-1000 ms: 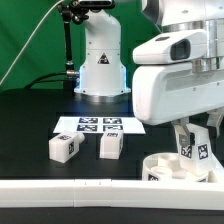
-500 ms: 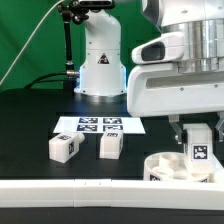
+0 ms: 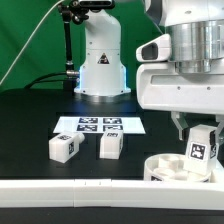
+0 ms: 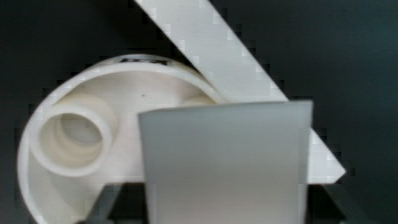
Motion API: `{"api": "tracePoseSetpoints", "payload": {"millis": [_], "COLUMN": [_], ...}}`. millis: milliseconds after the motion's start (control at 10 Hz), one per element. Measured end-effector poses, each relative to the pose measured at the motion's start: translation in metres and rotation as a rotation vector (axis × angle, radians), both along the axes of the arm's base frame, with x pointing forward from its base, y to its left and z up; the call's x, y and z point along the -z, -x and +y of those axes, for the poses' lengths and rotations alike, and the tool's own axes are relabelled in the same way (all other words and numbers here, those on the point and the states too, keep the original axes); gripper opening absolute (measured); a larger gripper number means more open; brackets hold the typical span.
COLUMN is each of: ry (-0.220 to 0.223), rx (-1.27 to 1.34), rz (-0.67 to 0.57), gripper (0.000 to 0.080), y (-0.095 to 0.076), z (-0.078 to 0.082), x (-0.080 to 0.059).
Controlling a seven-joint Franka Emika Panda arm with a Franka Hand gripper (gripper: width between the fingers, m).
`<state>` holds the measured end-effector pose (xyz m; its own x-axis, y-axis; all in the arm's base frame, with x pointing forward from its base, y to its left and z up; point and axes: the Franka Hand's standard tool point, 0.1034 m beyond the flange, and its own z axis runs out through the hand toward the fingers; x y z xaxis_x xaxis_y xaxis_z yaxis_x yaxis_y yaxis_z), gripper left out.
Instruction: Assemble stool
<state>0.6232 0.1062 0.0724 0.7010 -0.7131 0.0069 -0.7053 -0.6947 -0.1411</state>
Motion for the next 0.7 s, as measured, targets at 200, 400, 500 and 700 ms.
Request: {"api": "tracePoseSetpoints", "payload": {"millis": [200,400,500,700], "ry": [0.001,-0.017,-0.03,-0.062], "rx": [0.061,0.181,0.244,0.386], "rz": [0.022,0.033,0.04,0.054], "gripper": [0.034,0.034,0.034,0.034], "y": [-0.0012,-0.0011,-0.0011,-0.0008], "z": [0.0006,0.0006,0.0007,0.0], "x": [-0.0001,0.0,0.0,0.0005]}}
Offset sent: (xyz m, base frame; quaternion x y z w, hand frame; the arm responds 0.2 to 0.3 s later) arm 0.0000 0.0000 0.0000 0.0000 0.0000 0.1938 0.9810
